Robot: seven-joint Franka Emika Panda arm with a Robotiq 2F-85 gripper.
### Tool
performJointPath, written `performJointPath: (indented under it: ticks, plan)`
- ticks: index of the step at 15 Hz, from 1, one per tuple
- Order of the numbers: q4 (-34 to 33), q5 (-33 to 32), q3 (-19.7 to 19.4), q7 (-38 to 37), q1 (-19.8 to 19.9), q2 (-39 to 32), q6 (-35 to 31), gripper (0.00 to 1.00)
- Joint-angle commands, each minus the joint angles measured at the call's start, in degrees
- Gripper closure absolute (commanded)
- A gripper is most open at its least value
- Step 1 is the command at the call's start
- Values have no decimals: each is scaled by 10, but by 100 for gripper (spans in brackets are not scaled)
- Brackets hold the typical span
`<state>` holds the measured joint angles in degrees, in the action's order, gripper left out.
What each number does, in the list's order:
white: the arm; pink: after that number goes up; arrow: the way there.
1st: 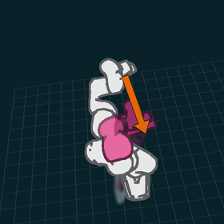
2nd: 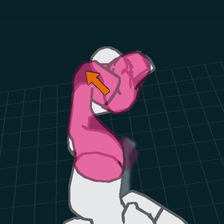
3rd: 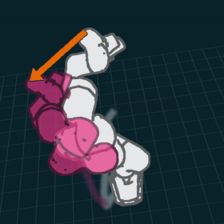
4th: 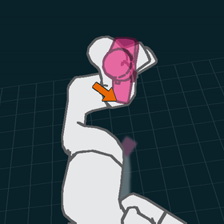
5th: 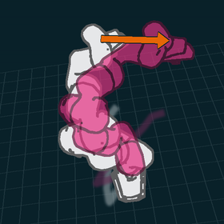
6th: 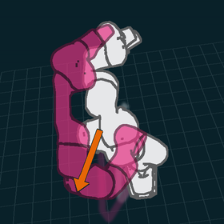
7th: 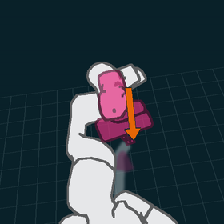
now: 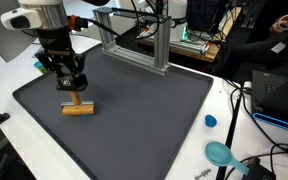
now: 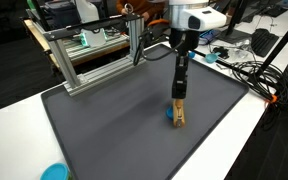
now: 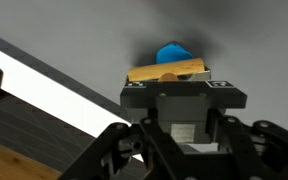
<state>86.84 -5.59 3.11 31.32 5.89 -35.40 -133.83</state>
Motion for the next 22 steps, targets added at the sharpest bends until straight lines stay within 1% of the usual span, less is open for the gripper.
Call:
performJointPath:
  ticks: [1,7,14,18,22]
  plan:
    - [3,17,11,25,23,-15,13,78]
    - [6,31,9,18,35,-19,21,78]
    - [21,12,-4,11,26,-14,27,78]
    - [23,12,-6,8,27,-17,30,78]
    - [21,-3,-19,-18,16,-21,36,78]
